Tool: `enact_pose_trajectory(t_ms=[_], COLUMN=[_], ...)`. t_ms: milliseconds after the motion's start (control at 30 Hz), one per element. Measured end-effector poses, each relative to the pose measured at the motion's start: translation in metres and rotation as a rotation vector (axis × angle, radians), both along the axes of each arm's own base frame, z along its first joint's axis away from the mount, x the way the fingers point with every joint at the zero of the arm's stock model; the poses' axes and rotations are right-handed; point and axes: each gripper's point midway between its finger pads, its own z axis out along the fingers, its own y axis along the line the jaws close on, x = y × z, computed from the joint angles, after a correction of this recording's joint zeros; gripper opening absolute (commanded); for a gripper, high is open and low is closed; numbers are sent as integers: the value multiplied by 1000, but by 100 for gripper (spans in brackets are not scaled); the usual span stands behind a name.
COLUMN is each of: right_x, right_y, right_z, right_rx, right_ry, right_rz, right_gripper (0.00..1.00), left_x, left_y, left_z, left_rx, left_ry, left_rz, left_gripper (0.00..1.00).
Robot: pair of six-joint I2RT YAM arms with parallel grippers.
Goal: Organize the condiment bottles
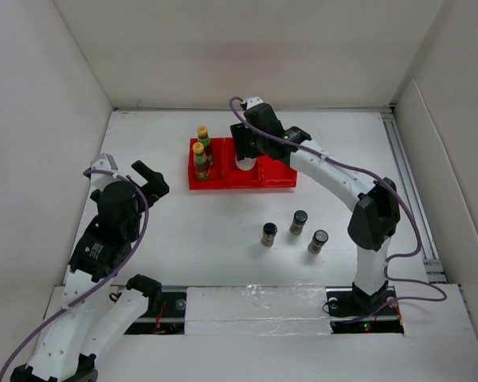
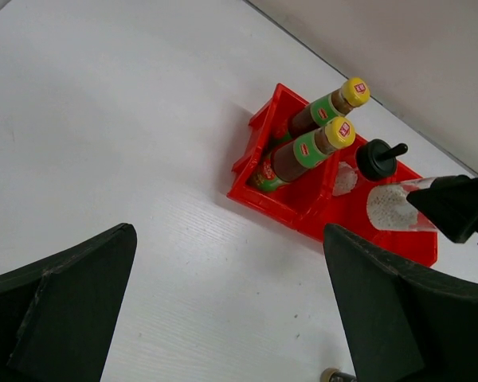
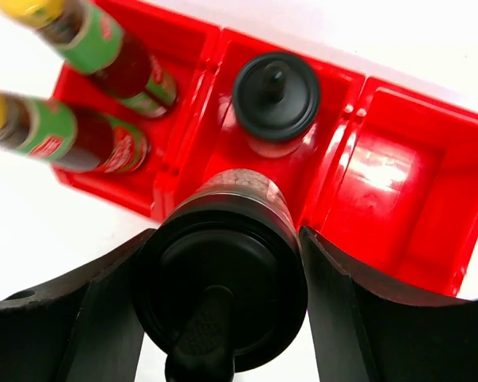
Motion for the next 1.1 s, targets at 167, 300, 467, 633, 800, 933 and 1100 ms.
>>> enact_pose_trajectory(t_ms=[167,300,467,633,800,933,1100], right_x=[25,32,37,36,31,27,28], right_y=[-1,5,15,18,25,28,28], right_z=[-25,-50,-68,-78,-79,-83,-82], right_rx=[-5,-29,-44,-65,-65,-73,-70], right_ry=[42,80,102,105,97,98,94], right_rz=[-6,2,12,6,9,10,-4], right_gripper=[0,0,0,13,60,73,82], left_x=[0,0,0,0,1,1,1], left_y=[-1,-2,-2,-3,-4,-5,-6], left_z=[0,0,-1,1,2,3,4], left_rx=[1,0,3,1,1,1,-1], left_ry=[2,3,3,-3,-8,-10,-15], left_rz=[-7,-11,-17,-22,-27,-33,-40], left_gripper=[99,99,99,99,99,99,99])
